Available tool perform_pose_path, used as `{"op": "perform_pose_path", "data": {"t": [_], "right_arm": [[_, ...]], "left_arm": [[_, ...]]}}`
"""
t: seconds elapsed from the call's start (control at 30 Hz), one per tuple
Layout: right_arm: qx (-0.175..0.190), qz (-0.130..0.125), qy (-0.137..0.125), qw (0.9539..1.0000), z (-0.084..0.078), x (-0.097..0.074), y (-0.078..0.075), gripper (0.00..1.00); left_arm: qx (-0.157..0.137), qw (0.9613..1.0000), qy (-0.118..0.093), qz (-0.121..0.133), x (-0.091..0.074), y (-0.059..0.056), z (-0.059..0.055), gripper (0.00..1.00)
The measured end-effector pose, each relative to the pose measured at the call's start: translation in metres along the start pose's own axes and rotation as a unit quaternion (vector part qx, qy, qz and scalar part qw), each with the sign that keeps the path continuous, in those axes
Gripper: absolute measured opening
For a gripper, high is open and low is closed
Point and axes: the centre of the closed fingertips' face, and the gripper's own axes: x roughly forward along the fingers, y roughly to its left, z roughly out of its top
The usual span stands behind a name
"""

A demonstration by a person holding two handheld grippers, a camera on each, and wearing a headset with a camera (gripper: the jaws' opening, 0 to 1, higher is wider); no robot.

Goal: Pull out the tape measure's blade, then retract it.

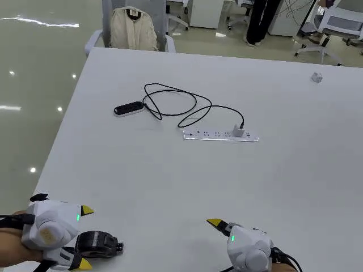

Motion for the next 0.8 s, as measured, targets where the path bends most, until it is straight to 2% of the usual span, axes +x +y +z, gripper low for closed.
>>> {"op": "perform_pose_path", "data": {"t": [0.2, 0.3, 0.63, 0.8], "right_arm": [[0.0, 0.003, -0.004, 1.0, 0.005, 0.006, 0.003, 0.96], [-0.021, 0.008, 0.003, 0.9997, 0.004, 0.011, 0.006, 0.94], [-0.02, 0.017, 0.001, 0.9997, 0.01, 0.017, 0.007, 0.95], [-0.022, 0.024, 0.003, 0.9995, 0.015, 0.025, 0.009, 0.95]], "left_arm": [[0.007, 0.9999, 0.005, -0.006, 0.004, -0.003, 0.001, 0.67], [0.009, 0.9999, 0.005, -0.008, 0.004, -0.004, 0.004, 0.66], [0.015, 0.9998, 0.013, -0.007, 0.004, -0.004, 0.0, 0.64], [0.016, 0.9998, 0.012, -0.009, 0.008, -0.004, 0.001, 0.63]]}}
